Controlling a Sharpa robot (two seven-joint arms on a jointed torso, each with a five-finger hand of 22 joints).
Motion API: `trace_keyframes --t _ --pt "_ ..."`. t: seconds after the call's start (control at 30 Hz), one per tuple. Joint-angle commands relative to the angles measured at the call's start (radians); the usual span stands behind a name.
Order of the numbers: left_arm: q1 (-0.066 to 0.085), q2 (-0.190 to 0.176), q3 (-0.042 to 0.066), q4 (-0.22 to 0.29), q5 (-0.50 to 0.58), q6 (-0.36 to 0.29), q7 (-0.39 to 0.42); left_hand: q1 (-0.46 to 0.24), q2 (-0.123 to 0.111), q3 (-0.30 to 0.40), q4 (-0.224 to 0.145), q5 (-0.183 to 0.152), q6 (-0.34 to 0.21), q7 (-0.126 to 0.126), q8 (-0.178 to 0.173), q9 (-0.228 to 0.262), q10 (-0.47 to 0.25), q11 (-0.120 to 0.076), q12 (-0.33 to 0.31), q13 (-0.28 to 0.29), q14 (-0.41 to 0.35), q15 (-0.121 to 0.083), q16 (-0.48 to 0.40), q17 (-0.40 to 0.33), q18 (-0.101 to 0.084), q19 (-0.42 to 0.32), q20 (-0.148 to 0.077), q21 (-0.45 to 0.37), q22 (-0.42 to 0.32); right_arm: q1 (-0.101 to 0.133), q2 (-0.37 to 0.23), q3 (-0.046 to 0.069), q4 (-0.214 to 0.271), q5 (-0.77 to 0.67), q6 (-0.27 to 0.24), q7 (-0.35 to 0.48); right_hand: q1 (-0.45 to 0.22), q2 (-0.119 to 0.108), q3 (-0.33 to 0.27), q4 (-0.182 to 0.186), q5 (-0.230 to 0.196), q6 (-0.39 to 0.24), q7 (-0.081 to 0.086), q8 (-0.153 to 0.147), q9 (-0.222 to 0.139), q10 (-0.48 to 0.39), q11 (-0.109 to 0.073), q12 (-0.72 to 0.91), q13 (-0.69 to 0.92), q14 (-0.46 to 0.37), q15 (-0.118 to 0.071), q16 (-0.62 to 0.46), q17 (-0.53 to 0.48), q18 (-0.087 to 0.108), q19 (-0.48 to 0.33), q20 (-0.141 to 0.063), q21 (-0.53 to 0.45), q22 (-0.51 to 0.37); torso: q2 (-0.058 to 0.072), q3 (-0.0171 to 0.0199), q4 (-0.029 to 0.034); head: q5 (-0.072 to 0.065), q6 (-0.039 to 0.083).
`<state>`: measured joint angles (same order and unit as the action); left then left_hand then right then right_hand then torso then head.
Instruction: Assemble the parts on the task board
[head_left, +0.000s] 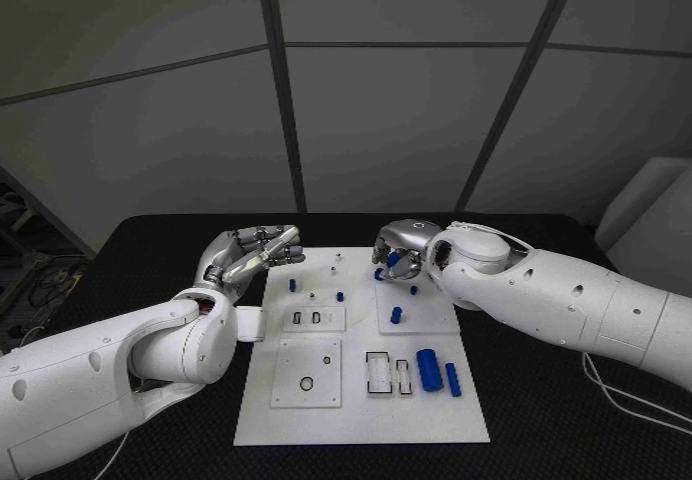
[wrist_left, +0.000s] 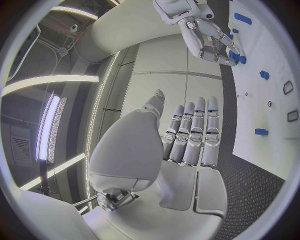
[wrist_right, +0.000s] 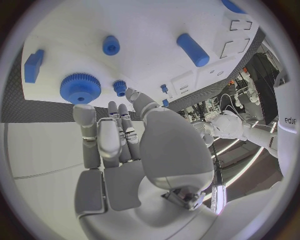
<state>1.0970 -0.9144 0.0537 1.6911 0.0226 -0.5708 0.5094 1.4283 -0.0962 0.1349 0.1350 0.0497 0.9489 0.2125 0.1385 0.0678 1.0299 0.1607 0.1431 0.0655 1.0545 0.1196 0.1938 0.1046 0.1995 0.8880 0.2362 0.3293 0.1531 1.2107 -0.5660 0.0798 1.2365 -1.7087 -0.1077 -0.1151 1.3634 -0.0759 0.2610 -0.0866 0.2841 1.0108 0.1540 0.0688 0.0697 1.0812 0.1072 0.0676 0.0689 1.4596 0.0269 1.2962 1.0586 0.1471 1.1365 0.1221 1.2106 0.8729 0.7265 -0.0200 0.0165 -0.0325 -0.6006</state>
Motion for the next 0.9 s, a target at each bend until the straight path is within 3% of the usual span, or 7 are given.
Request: trace_keyframes --t 0.03,0.13,0.37,0.73,0.9 --pt "0.002 -0.001 0.001 0.004 -0.011 0.016 0.001 -0.001 0.006 0.001 -0.006 -0.002 0.002 0.003 -0.004 -0.001 0.003 0.005 -0.004 -0.001 -0.004 0.005 -0.002 -0.001 -0.018 0.007 -0.003 -0.001 -0.001 0.002 0.004 0.000 -0.005 -0.013 0.018 -0.005 0.010 0.002 0.008 0.000 -0.003 -0.005 -0.002 -0.003 0.000 0.009 -0.001 0.006 0.001 0.039 -0.001 0.008 0.009 -0.018 0.009 -0.001 0.009 0.012 0.002 -0.0009 0.0007 -0.002 0.000" --pt "0.002 -0.001 0.001 0.004 -0.011 0.016 0.001 -0.001 0.006 0.001 -0.006 -0.002 0.002 0.003 -0.004 -0.001 0.003 0.005 -0.004 -0.001 -0.004 0.005 -0.002 -0.001 -0.018 0.007 -0.003 -0.001 -0.001 0.002 0.007 -0.001 -0.008 -0.014 0.028 -0.005 0.010 0.003 0.014 0.000 -0.004 -0.004 -0.002 -0.003 0.001 0.013 -0.002 0.006 0.000 0.039 -0.002 0.013 0.014 -0.019 0.014 -0.001 0.016 0.021 0.004 -0.0007 0.0006 -0.002 -0.003" --pt "0.002 -0.001 0.001 0.006 -0.011 0.016 -0.001 -0.005 0.010 0.001 -0.006 -0.002 0.003 0.004 -0.007 -0.001 0.002 0.006 -0.008 -0.001 -0.003 0.006 -0.006 -0.001 -0.018 0.009 -0.003 -0.002 -0.002 0.002 0.009 -0.020 -0.010 -0.014 0.045 -0.004 0.008 0.004 0.027 0.002 -0.008 0.000 0.000 -0.002 0.001 0.023 -0.003 0.007 0.000 0.039 -0.003 0.022 0.023 -0.022 0.022 -0.002 0.029 0.039 0.005 -0.0014 0.0005 -0.007 -0.004" --pt "0.002 -0.001 0.001 0.005 -0.011 0.016 -0.001 -0.007 0.012 0.001 -0.006 -0.002 0.003 0.004 -0.008 -0.002 0.002 0.006 -0.010 -0.001 -0.003 0.006 -0.007 -0.002 -0.018 0.010 -0.003 -0.002 -0.002 0.002 0.012 -0.023 -0.013 -0.014 0.051 0.000 0.005 0.012 0.067 0.008 -0.019 0.027 0.004 0.006 0.006 0.066 -0.009 0.014 0.002 0.041 -0.007 0.043 0.047 -0.027 0.040 -0.005 0.057 0.077 0.007 -0.0022 0.0010 -0.003 -0.005" --pt "0.002 -0.001 0.001 0.005 -0.011 0.016 -0.001 -0.010 0.014 0.001 -0.006 -0.002 0.003 0.004 -0.010 -0.002 0.002 0.006 -0.012 -0.001 -0.004 0.006 -0.010 -0.002 -0.018 0.011 -0.002 -0.002 -0.003 0.002 0.013 -0.024 -0.013 -0.014 0.034 0.001 0.011 0.029 0.105 0.013 -0.060 0.060 -0.002 0.016 0.011 0.105 -0.018 0.022 0.005 0.042 -0.014 0.054 0.057 -0.030 0.048 -0.009 0.072 0.098 0.008 -0.0027 0.0013 -0.004 -0.007"
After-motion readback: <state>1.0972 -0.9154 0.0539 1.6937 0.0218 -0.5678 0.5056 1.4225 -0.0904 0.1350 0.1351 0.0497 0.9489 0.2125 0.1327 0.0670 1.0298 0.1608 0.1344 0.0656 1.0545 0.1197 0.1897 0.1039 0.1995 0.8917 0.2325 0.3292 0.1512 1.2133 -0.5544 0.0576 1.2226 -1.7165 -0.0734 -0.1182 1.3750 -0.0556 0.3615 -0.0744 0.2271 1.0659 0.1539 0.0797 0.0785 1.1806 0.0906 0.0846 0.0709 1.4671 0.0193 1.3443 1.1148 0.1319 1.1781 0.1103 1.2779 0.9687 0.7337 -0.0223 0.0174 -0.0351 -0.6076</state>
